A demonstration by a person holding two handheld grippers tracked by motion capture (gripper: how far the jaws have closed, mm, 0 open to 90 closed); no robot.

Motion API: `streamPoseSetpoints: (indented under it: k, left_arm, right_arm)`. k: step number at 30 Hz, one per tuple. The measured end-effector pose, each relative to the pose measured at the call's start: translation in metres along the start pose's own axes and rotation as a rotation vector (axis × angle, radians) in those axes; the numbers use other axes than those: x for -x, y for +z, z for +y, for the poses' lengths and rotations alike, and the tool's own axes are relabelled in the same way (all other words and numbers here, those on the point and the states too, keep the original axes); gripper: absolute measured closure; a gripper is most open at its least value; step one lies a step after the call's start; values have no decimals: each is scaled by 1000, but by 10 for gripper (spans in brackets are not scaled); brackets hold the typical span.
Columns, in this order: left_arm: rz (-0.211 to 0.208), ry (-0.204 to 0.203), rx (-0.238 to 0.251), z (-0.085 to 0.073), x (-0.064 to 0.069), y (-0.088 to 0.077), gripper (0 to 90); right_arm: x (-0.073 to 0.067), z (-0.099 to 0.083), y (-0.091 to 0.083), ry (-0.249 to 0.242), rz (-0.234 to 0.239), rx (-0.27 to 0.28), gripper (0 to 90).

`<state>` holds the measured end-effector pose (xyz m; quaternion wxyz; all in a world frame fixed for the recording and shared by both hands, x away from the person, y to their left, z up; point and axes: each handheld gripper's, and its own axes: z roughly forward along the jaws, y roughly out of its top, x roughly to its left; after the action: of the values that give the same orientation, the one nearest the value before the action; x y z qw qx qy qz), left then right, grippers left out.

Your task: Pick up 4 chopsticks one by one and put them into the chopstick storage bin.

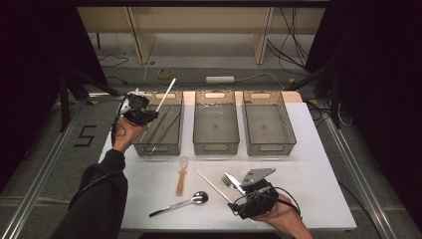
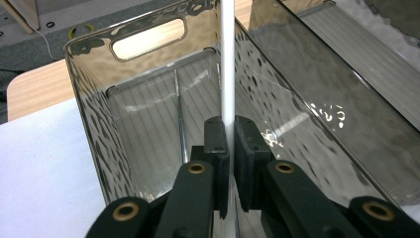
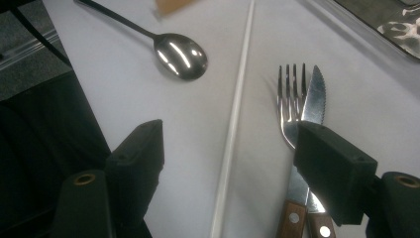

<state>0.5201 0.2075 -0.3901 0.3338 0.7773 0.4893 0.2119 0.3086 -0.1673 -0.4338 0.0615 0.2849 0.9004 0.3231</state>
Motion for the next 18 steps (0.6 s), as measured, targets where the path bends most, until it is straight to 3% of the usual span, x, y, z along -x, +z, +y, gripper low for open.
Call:
streamPoseSetpoints:
  k: [18]
  left_arm:
    - [48,2,-70,-15,-5,20,838]
  right_arm:
    - [0,-2,1,2,1,-8,289]
